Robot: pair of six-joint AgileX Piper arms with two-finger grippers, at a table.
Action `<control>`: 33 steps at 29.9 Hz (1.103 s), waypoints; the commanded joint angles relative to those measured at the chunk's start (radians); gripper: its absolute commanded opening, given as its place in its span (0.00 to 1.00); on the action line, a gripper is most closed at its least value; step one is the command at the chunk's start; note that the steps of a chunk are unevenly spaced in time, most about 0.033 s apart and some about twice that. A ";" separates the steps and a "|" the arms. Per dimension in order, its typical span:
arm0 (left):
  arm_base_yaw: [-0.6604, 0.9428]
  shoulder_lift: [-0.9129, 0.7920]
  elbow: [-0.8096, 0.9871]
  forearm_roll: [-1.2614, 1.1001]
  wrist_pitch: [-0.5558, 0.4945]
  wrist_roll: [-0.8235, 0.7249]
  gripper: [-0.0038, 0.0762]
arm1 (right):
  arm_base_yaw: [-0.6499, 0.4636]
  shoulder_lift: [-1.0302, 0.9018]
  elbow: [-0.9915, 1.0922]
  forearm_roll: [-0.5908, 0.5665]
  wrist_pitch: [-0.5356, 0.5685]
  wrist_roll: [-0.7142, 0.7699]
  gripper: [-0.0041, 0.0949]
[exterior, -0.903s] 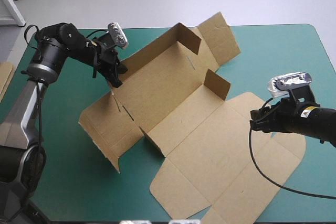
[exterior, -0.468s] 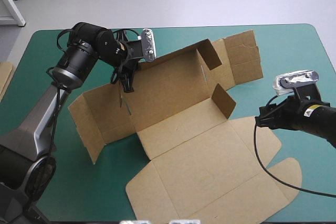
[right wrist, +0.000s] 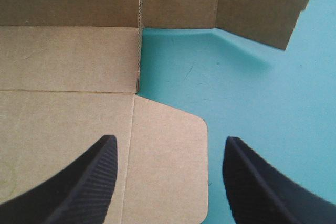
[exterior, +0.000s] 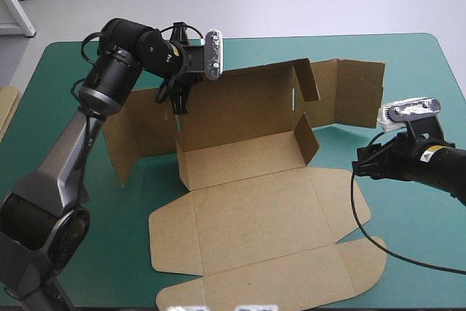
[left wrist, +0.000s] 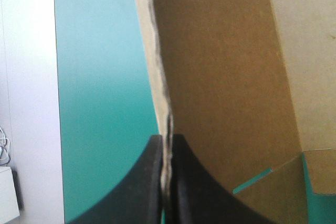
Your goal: Fold the box
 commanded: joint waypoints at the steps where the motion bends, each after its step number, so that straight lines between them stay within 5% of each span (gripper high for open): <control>1: -0.047 -0.036 -0.034 0.058 -0.007 -0.088 0.03 | -0.008 -0.012 -0.033 -0.021 -0.052 0.001 0.61; 16: -0.320 -0.059 0.142 0.419 -0.163 -0.484 0.03 | -0.008 -0.018 -0.040 -0.211 -0.093 0.081 0.61; 21: -0.326 -0.113 0.276 0.462 -0.270 -0.612 0.03 | -0.008 -0.051 -0.098 -0.361 -0.101 0.174 0.59; 26: -0.326 -0.192 0.402 0.498 -0.397 -0.711 0.03 | -0.008 -0.022 -0.205 -0.410 -0.106 0.217 0.39; 33: -0.382 -0.224 0.492 0.769 -0.427 -0.691 0.04 | -0.008 0.122 -0.383 -0.406 -0.072 0.217 0.06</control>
